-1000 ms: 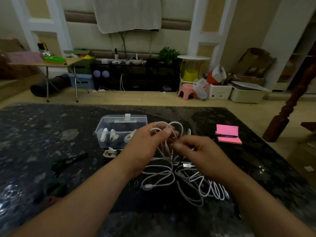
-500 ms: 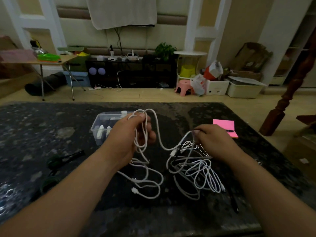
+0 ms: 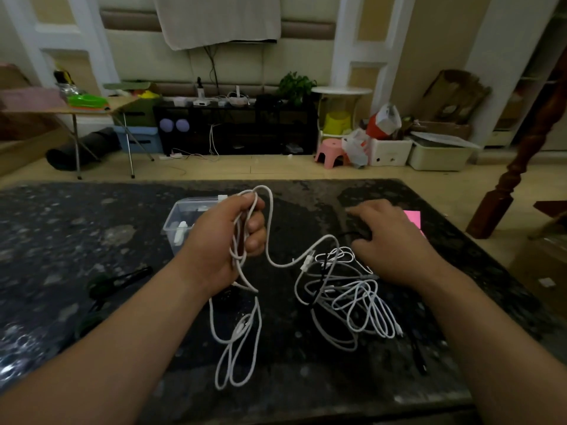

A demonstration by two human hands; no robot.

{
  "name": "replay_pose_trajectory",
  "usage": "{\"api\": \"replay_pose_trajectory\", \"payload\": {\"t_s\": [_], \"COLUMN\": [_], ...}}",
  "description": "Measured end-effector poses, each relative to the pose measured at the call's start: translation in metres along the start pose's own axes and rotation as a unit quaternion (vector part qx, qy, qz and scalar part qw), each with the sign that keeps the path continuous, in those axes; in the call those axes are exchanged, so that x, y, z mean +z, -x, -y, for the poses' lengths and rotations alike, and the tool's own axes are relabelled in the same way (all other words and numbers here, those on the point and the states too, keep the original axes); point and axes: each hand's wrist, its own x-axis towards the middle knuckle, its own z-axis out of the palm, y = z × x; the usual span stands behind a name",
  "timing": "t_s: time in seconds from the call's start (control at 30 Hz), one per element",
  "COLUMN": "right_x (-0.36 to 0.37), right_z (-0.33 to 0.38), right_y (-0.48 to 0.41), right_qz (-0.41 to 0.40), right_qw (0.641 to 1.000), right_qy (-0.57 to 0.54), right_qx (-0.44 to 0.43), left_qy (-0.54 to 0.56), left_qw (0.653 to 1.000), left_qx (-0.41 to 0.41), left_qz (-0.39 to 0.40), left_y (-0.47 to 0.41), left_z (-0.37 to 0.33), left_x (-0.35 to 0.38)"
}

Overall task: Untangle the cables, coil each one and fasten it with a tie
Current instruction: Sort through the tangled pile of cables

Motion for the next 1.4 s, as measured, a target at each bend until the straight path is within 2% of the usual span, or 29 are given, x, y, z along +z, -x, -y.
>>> {"api": "replay_pose_trajectory", "payload": {"t_s": [0.13,0.17,0.27,0.3,0.33,0.43,0.47,0.57,0.63,0.7,0.73,0.8,0.9,0.97,1.03,1.13,1.23,1.3,1.33,1.4], "right_x": [0.005,0.009,0.011,0.009,0.008,0.025,0.037,0.06,0.063,0.056,0.048,0.029,0.0,-0.011,-0.016,-0.021,-0.029,-0.033,-0.034,-0.032], "right_z": [0.01,0.011,0.015,0.018,0.02,0.029,0.03,0.027,0.025,0.021,0.02,0.013,-0.005,-0.012,-0.015,-0.018,-0.018,-0.014,-0.01,-0.001], "right_y": [0.011,0.011,0.011,0.012,0.014,0.022,0.023,0.017,0.009,0.003,0.001,-0.001,0.002,0.004,0.001,-0.003,0.001,0.004,0.004,0.004], "right_qz": [0.128,0.119,-0.031,-0.056,-0.028,0.175,0.204,0.209,0.201,0.168,0.144,0.122,0.131,0.087,-0.002,-0.148,-0.236,-0.289,-0.314,-0.315], "right_qw": [0.991,0.992,0.999,0.997,0.995,0.97,0.958,0.913,0.912,0.95,0.97,0.987,0.987,0.989,0.978,0.931,0.881,0.858,0.843,0.816], "right_qy": [0.011,0.019,-0.016,-0.052,-0.092,-0.166,-0.203,-0.348,-0.353,-0.261,-0.194,-0.102,-0.089,-0.108,-0.179,-0.305,-0.385,-0.402,-0.415,-0.462], "right_qx": [-0.029,-0.027,-0.012,0.005,0.024,0.024,0.021,0.047,0.05,0.02,0.001,-0.01,0.028,0.056,0.102,0.137,0.142,0.135,0.135,0.142], "left_qy": [0.039,0.046,0.056,0.057,0.059,0.06,0.06,0.068,0.062,0.014,-0.037,-0.171,-0.341,-0.492,-0.589,-0.628,-0.655,-0.645,-0.616,-0.505], "left_qw": [0.999,0.999,0.998,0.998,0.998,0.998,0.998,0.997,0.998,0.999,0.999,0.982,0.936,0.869,0.808,0.778,0.754,0.762,0.786,0.859], "left_qx": [-0.008,-0.011,-0.011,-0.009,-0.006,-0.003,-0.006,-0.016,-0.018,-0.029,-0.033,-0.043,-0.051,-0.029,-0.013,-0.029,-0.046,-0.053,-0.056,-0.065], "left_qz": [0.012,0.018,0.018,0.014,0.012,0.013,0.015,0.021,0.021,0.002,-0.021,-0.061,-0.062,-0.042,-0.029,-0.005,0.004,-0.011,-0.019,-0.039], "left_y": [-0.001,-0.001,0.001,0.002,0.002,0.003,0.002,0.002,0.002,0.003,0.004,0.006,0.008,0.007,0.005,0.008,0.01,0.011,0.011,0.012], "left_z": [-0.001,-0.002,-0.004,-0.005,-0.005,-0.006,-0.005,-0.004,-0.004,-0.002,-0.001,0.004,0.015,0.024,0.032,0.038,0.042,0.044,0.043,0.041], "left_x": [-0.003,-0.004,-0.006,-0.006,-0.007,-0.008,-0.007,-0.009,-0.013,-0.017,-0.018,-0.018,-0.018,-0.019,-0.019,-0.013,-0.011,-0.012,-0.011,-0.009]}}
